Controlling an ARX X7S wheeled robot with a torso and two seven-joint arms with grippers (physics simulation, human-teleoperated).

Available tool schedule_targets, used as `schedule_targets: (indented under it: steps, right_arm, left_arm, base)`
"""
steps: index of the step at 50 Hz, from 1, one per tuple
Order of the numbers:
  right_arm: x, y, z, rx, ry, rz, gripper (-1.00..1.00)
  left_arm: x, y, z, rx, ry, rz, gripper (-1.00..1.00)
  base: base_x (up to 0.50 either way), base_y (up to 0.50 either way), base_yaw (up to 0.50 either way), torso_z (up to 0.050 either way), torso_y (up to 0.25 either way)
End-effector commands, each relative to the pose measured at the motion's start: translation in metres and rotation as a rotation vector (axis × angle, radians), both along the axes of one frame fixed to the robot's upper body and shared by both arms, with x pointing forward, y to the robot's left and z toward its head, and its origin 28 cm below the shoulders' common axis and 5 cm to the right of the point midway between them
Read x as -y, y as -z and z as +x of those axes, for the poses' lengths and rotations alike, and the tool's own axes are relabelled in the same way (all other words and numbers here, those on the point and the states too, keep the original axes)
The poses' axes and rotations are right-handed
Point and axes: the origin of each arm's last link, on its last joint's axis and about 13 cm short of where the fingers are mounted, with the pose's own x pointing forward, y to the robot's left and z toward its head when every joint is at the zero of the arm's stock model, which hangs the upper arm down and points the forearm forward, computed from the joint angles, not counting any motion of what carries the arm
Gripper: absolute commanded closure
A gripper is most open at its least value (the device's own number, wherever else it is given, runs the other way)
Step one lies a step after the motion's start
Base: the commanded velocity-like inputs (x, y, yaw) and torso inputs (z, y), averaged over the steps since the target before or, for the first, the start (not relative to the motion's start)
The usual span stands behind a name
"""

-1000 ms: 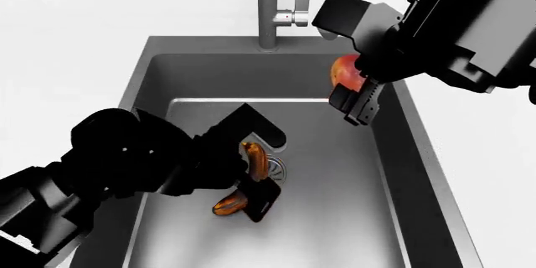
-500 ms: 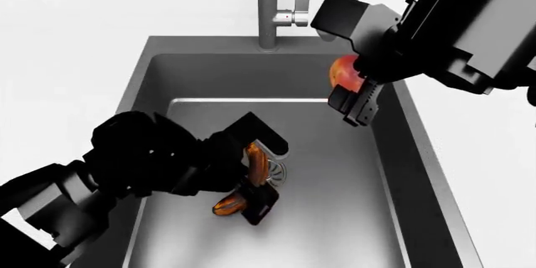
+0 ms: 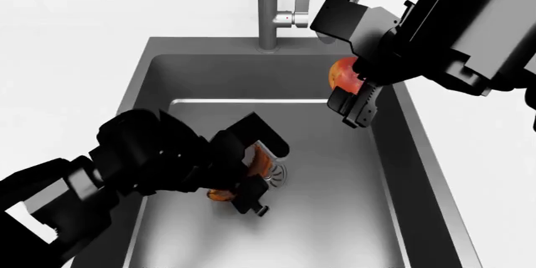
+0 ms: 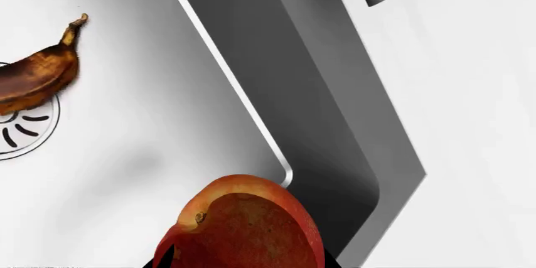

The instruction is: Pick up the fruits and vegetables and place them in the sink. Turn on the sink faucet to wash them. Then turn the sink off and put them in the tray.

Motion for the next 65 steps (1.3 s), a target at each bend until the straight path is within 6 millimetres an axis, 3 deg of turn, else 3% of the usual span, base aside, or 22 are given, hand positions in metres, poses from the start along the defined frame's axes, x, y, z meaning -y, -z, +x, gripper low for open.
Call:
schedule_targets:
  steps: [1, 29, 43, 53, 65]
  right_arm:
    - [0.0, -0.002, -0.001, 0.004, -0.003, -0.007, 1.0]
    - [0.0, 0.008, 0.005, -0.054, -0.02, -0.012, 1.0]
    - [0.003, -0.005, -0.01, 0.022, -0.075, 0.041, 1.0]
    - [0.003, -0.003, -0.01, 0.039, -0.084, 0.061, 1.0]
    - [0.001, -0.007, -0.007, 0.072, -0.097, 0.08, 1.0]
  left_arm:
    - [0.006, -0.002, -0.013, 0.021, 0.046, -0.024, 1.0]
    - [-0.038, -0.084, -0.037, 0.263, 0.012, -0.184, 1.0]
    - [-0.055, -0.123, -0.049, 0.351, 0.002, -0.284, 1.0]
    - [-0.063, -0.14, -0.051, 0.401, -0.015, -0.36, 1.0]
    - [-0.067, -0.146, -0.055, 0.408, -0.027, -0.354, 1.0]
  base:
    - [0.0, 0.0, 0.0, 0.0, 0.0]
    - [0.0, 0.0, 0.0, 0.0, 0.0]
    - [0.0, 0.0, 0.0, 0.0, 0.0]
    - [0.0, 0.0, 0.0, 0.0, 0.0]
    - [0.0, 0.0, 0.0, 0.0, 0.0]
